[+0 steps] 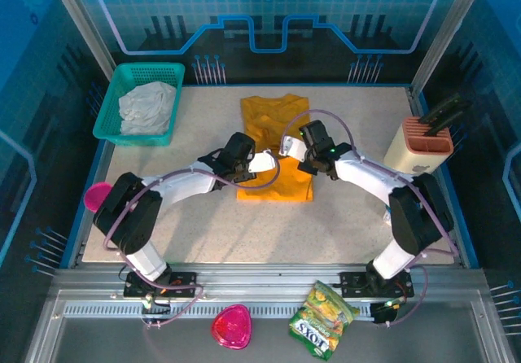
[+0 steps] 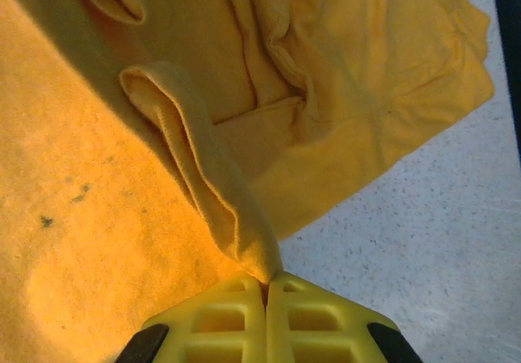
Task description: Fold and stack the t-shirts
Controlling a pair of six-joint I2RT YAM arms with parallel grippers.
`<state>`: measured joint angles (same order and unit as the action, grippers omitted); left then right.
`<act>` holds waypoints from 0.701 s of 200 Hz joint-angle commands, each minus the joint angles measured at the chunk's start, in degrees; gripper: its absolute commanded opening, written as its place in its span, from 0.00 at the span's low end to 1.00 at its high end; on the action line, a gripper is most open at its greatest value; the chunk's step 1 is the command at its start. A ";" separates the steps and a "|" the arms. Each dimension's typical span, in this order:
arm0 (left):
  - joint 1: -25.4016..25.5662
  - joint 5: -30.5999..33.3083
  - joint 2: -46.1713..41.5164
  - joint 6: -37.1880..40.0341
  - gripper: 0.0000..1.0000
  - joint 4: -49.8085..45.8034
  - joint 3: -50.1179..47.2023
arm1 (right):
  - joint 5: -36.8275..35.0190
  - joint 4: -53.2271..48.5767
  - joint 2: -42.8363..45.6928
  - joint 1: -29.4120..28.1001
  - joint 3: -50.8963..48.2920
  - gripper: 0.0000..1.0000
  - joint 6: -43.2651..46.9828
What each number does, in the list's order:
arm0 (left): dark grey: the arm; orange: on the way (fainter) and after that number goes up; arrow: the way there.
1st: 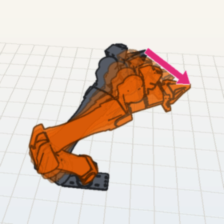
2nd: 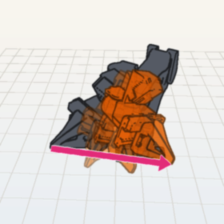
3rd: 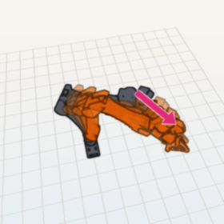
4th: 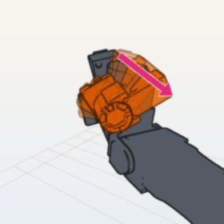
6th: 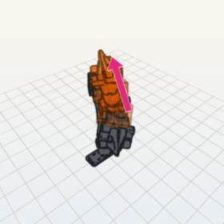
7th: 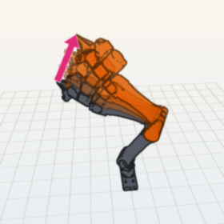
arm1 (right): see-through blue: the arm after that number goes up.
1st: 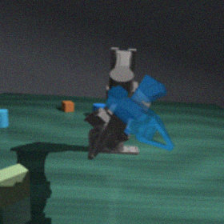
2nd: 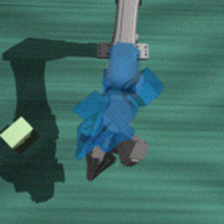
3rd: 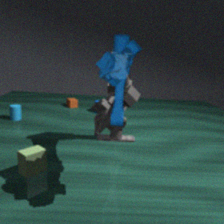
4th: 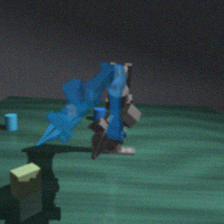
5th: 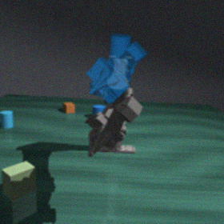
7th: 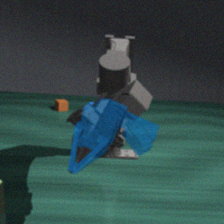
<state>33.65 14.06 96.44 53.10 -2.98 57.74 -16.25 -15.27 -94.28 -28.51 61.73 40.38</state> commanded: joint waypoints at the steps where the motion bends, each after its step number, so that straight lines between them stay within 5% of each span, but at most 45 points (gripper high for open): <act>1: -1.23 -0.44 3.15 0.79 0.05 5.97 1.80 | -1.98 4.70 -4.40 0.97 2.63 0.00 -3.64; 31: -1.95 -0.21 7.81 0.78 0.10 10.92 2.47 | -5.09 5.75 -9.72 1.10 5.30 0.00 -6.98; 52: -2.48 1.53 10.25 0.56 0.33 15.77 2.47 | -6.51 6.89 -12.22 1.27 6.71 0.00 -9.69; 89: -3.20 4.55 11.49 0.32 0.63 23.85 2.35 | -10.85 9.33 -13.88 1.49 8.09 0.40 -14.05; 140: -3.28 11.25 6.27 2.27 0.78 32.93 -1.08 | -11.09 16.23 -4.84 1.63 2.98 0.56 -14.74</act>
<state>30.59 21.61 107.48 54.43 22.83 58.33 -26.74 -4.10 -106.24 -27.66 67.07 26.57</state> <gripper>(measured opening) 0.769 0.550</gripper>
